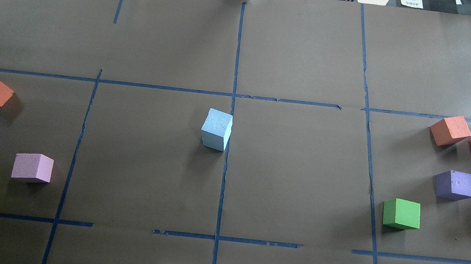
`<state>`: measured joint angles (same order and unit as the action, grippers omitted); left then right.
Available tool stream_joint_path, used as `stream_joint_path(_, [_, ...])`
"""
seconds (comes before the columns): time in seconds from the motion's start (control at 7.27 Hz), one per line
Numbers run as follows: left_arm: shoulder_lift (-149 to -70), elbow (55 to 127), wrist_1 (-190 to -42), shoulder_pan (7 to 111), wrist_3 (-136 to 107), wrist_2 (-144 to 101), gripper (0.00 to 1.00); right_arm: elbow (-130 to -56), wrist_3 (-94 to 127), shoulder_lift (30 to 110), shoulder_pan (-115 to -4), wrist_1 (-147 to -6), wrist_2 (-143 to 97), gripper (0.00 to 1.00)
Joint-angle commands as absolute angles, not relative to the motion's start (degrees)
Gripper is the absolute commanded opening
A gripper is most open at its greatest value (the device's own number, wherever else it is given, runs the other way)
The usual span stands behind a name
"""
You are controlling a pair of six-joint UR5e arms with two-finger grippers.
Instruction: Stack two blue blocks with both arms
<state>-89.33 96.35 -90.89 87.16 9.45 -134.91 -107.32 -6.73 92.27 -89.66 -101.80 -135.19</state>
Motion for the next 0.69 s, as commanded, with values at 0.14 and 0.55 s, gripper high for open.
stream_joint_path(0.14, [-89.56,97.72,-90.62,87.27,9.84,-134.56,1.0,-107.05,-6.86,92.29,-89.65,-101.78,-135.0,1.0])
stream_joint_path(0.55, [-89.21,98.61,-90.79,87.28,9.93,-134.39,1.0,-107.49,-6.77,92.29,-89.65,-101.52,-135.53,1.0])
